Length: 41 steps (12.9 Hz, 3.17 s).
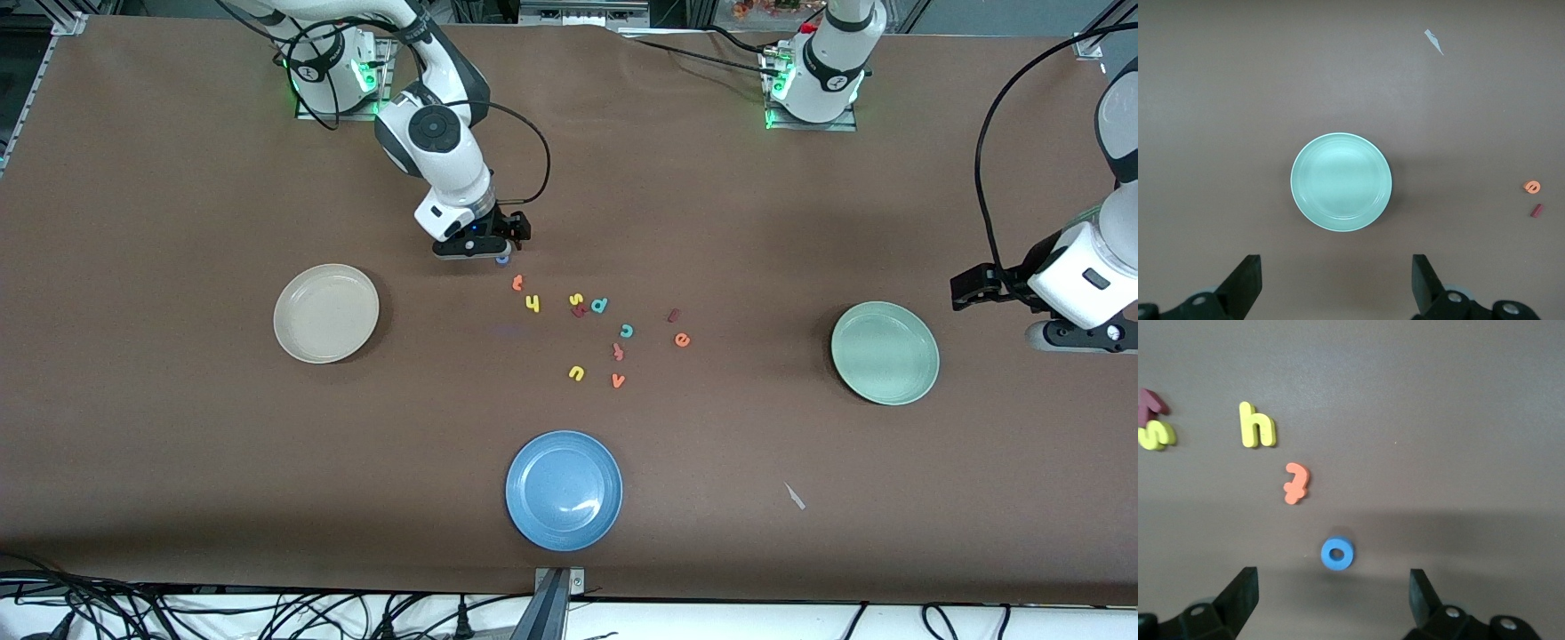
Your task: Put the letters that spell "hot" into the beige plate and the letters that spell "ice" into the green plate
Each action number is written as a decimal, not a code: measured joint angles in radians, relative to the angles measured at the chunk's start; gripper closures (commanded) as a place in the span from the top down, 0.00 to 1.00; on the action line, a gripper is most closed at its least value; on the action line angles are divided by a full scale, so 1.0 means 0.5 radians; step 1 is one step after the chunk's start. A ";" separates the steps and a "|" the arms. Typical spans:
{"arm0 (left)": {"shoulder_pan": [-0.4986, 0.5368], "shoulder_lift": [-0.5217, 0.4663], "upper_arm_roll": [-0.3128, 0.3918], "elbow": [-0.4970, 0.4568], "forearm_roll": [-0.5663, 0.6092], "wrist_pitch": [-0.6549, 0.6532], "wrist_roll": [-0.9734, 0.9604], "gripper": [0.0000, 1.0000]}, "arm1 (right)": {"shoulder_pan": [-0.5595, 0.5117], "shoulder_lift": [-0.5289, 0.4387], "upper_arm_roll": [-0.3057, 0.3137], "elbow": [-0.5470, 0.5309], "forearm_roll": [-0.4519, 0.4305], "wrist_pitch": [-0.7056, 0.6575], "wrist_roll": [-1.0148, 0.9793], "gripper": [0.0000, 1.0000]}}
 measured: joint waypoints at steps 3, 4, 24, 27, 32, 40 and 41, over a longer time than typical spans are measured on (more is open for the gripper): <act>0.012 0.000 0.000 -0.005 0.000 0.000 0.016 0.99 | 0.000 0.104 0.004 -0.001 -0.280 0.073 0.192 1.00; 0.021 0.000 0.000 -0.005 0.000 0.000 0.037 0.99 | 0.000 0.126 0.005 -0.001 -0.295 0.108 0.206 1.00; 0.033 0.054 -0.012 -0.035 -0.102 0.003 -0.068 1.00 | 0.001 0.212 0.015 0.011 -0.340 0.290 0.251 0.13; -0.126 0.116 -0.027 -0.036 -0.116 0.021 -0.454 1.00 | -0.049 0.040 0.006 0.034 -0.352 0.076 0.206 0.13; -0.409 0.316 -0.032 -0.044 -0.116 0.254 -1.293 0.99 | -0.440 -0.286 -0.004 0.030 -0.250 -0.260 -0.582 0.13; -0.645 0.705 -0.033 -0.103 -0.124 0.817 -2.211 0.94 | -0.897 -0.258 -0.138 0.025 0.005 -0.259 -1.707 0.75; -0.673 0.746 -0.034 -0.144 -0.124 0.921 -2.293 0.94 | -0.897 -0.253 -0.138 0.025 0.007 -0.259 -1.707 0.75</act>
